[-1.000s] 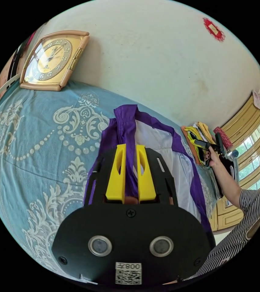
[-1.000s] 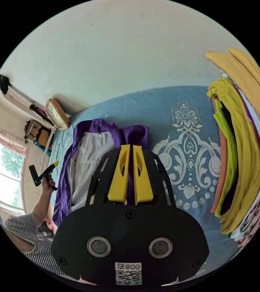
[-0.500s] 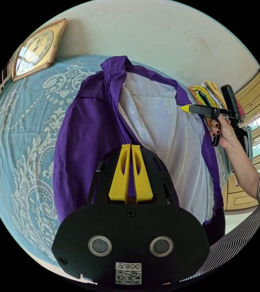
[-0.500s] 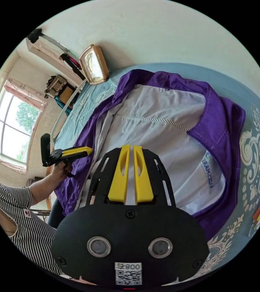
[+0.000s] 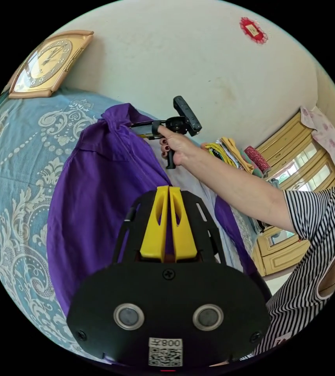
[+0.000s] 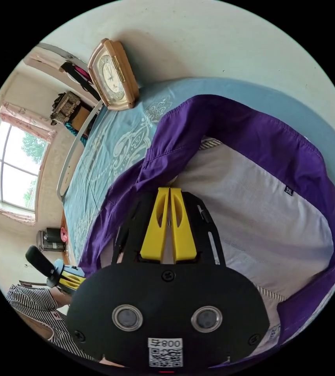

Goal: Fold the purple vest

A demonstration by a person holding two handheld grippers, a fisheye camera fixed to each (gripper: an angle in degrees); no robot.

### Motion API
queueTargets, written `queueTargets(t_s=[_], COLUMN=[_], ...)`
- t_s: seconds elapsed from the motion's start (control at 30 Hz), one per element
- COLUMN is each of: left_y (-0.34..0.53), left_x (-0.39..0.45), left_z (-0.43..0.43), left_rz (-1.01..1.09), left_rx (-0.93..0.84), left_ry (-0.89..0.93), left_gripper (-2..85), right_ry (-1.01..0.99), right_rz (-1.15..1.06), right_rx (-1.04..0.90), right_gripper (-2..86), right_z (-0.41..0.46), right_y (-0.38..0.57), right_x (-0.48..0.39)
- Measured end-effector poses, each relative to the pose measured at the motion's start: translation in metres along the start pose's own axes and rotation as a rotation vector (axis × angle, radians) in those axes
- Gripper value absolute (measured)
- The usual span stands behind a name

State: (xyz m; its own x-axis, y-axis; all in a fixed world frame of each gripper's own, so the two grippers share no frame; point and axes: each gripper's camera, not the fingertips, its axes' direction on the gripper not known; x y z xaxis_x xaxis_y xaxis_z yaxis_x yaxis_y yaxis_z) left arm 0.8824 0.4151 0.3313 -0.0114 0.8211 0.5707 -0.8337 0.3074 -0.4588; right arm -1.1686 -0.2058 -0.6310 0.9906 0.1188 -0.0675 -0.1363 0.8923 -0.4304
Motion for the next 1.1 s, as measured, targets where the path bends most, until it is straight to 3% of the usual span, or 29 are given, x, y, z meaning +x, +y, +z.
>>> queueTargets(t_s=[0.13, 0.27, 0.43, 0.57, 0.63, 0.83, 1.1], left_y=[-0.007, -0.003, 0.005, 0.009, 0.01, 0.017, 0.028], left_x=[0.014, 0.019, 0.024, 0.034, 0.038, 0.054, 0.075], left_z=[0.012, 0.047, 0.062, 0.064, 0.064, 0.063, 0.046], left_rz=[0.041, 0.051, 0.037, 0.033, 0.035, 0.055, 0.061], left_rx=[0.001, -0.129, -0.186, -0.192, -0.194, -0.204, -0.159], left_ry=[0.056, -0.015, 0.001, -0.007, -0.017, -0.045, -0.007], left_gripper=[0.1, 0.1, 0.1, 0.1, 0.1, 0.1, 0.2], right_ry=[-0.028, -0.049, -0.086, 0.075, 0.252, 0.513, 0.307], right_rz=[-0.023, 0.035, 0.014, -0.162, -0.253, -0.316, -0.143], right_rx=[0.022, 0.005, 0.167, 0.136, 0.078, -0.088, 0.033], right_gripper=[0.3, 0.8, 3.4, 6.7, 7.7, 7.9, 3.0], right_z=[0.005, 0.004, -0.049, -0.044, -0.02, 0.042, -0.009], right_y=[-0.013, -0.005, 0.028, 0.026, 0.019, 0.012, 0.029], right_x=[-0.012, 0.0, -0.002, -0.063, -0.097, -0.117, -0.067])
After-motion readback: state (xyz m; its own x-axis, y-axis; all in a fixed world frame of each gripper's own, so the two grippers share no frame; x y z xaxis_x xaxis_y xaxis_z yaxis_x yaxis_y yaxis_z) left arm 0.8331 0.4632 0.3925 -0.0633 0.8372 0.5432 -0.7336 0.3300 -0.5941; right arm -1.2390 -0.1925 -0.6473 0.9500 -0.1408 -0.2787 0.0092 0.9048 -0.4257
